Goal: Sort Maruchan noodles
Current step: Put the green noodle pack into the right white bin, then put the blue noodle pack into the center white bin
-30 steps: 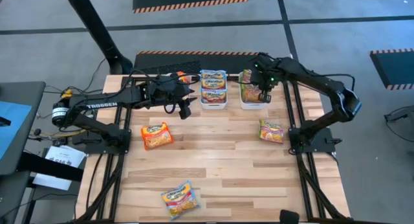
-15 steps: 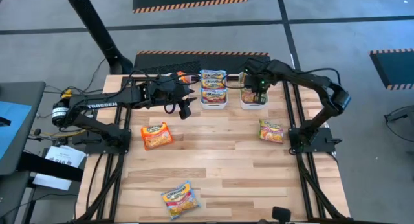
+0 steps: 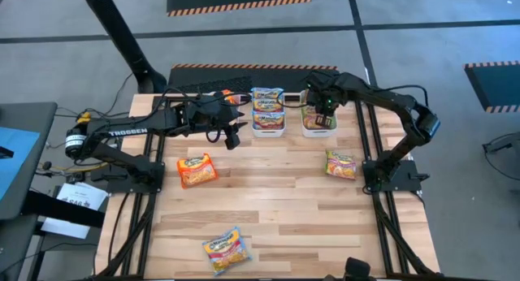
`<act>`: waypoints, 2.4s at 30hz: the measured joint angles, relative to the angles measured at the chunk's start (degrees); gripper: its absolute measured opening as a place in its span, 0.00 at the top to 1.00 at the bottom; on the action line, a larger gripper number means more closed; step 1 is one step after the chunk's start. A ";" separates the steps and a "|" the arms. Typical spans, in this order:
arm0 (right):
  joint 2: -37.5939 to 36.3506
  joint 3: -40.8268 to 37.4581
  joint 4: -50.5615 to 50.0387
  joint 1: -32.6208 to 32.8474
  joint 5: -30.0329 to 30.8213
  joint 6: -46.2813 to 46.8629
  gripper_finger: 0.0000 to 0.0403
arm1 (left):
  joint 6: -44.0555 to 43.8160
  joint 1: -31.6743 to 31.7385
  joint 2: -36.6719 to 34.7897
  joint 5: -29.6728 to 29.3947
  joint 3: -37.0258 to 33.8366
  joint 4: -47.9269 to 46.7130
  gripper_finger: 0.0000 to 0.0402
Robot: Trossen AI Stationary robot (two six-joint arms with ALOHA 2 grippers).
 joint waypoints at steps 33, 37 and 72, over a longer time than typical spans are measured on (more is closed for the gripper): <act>10.64 4.18 -8.49 -1.32 -19.64 23.51 0.63 | 0.01 0.01 0.00 -0.01 0.00 -0.09 0.66; 12.36 4.16 -7.44 -1.57 -19.34 23.51 0.63 | 0.19 0.01 0.00 -0.01 0.00 -0.11 0.66; -3.34 4.16 -3.49 -1.06 -25.77 26.37 0.63 | -2.15 1.17 -0.56 0.05 0.00 -8.26 0.66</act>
